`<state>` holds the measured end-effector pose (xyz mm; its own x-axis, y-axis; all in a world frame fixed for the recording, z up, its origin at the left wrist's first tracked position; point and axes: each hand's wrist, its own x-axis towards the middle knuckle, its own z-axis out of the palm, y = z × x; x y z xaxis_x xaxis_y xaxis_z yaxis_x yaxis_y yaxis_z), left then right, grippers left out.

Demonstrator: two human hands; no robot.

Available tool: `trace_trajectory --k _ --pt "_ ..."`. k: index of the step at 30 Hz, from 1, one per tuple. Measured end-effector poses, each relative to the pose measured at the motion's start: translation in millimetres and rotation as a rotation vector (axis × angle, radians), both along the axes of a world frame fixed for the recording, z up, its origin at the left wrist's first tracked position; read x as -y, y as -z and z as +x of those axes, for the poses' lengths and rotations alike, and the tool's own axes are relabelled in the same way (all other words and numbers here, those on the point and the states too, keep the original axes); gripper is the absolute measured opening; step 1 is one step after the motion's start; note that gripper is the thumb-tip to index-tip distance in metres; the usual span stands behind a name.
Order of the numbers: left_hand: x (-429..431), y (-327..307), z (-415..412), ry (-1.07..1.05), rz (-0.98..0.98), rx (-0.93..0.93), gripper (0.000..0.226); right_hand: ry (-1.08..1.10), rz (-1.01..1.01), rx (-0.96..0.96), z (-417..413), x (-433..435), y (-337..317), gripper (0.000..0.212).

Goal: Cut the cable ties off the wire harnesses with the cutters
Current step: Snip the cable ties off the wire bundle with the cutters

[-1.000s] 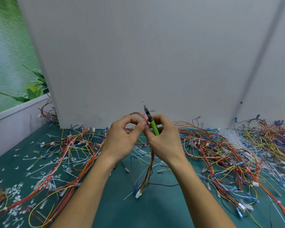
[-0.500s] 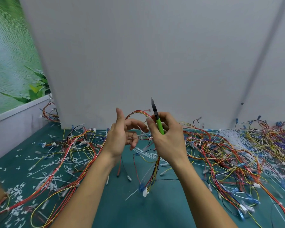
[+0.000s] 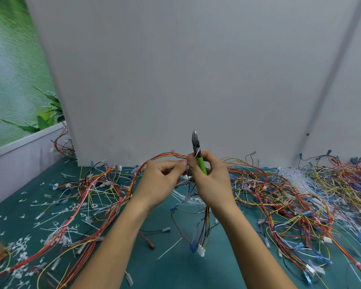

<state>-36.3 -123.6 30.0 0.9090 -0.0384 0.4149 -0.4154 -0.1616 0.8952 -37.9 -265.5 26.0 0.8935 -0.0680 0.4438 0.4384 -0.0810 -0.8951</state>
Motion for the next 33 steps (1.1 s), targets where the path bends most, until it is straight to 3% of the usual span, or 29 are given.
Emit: trace_trajectory --k 8,14,18,30,33 --pt "6 3 1 0.056 -0.221 -0.138 0.018 -0.124 0.136 -0.131 -2 6 -5 0.021" --pt "6 3 3 0.075 -0.372 -0.222 0.041 -0.204 0.135 -0.157 -2 14 -8 0.026" --pt "8 5 4 0.053 -0.452 -0.249 0.019 -0.143 0.183 -0.165 1 16 -8 0.025" --pt "11 13 6 -0.019 -0.247 -0.239 0.009 -0.074 0.104 -0.128 2 15 -4 0.018" --pt "12 12 3 0.03 -0.226 -0.249 0.032 -0.087 0.079 -0.121 3 16 -4 0.016"
